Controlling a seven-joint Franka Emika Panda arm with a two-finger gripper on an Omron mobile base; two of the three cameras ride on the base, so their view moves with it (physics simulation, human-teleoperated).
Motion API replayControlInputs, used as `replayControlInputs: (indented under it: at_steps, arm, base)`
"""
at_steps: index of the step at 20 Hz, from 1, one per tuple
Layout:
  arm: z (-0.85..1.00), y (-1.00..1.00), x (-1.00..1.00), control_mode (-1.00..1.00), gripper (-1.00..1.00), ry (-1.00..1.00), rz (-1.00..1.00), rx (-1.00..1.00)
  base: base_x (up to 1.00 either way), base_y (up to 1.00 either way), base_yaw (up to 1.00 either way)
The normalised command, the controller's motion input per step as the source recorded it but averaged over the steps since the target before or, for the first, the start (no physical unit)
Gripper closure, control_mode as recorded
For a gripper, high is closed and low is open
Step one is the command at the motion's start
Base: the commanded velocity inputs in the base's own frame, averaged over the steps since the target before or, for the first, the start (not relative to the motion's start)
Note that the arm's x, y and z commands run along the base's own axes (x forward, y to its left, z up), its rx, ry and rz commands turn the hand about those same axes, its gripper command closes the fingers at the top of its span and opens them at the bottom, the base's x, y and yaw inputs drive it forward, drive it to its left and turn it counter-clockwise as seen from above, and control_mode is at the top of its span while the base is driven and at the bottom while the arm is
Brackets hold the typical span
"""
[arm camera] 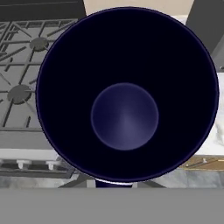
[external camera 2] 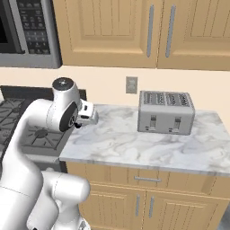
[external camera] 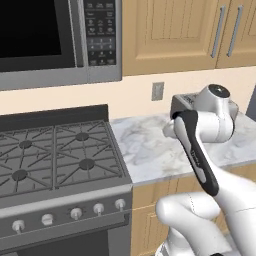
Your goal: Clear the mugs and bowl far away from the sink.
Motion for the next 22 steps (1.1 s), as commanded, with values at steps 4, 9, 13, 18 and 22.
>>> replayControlInputs:
  at_steps: [4, 9, 13, 18, 22]
  arm:
    - [-0.43, 0.00, 0.49, -1.00, 1.00, -0.02, 0.01, -0.02]
    - [-0.39, 0.00, 0.64, -1.00, 1.00, 0.00, 0.00, -0.03]
    - [-0.34, 0.00, 0.64, -1.00, 1.00, 0.00, 0.01, -0.01]
    - [-0.24, 0.00, 0.61, -1.00, 1.00, 0.01, 0.02, 0.00]
    - [-0.15, 0.00, 0.49, -1.00, 1.00, 0.01, 0.07, 0.00]
  base:
    - [0.00, 0.00, 0.00]
    - [0.00, 0.00, 0.00]
    - [0.00, 0.00, 0.00]
    - [0.00, 0.00, 0.00]
    - [0.00, 0.00, 0.00]
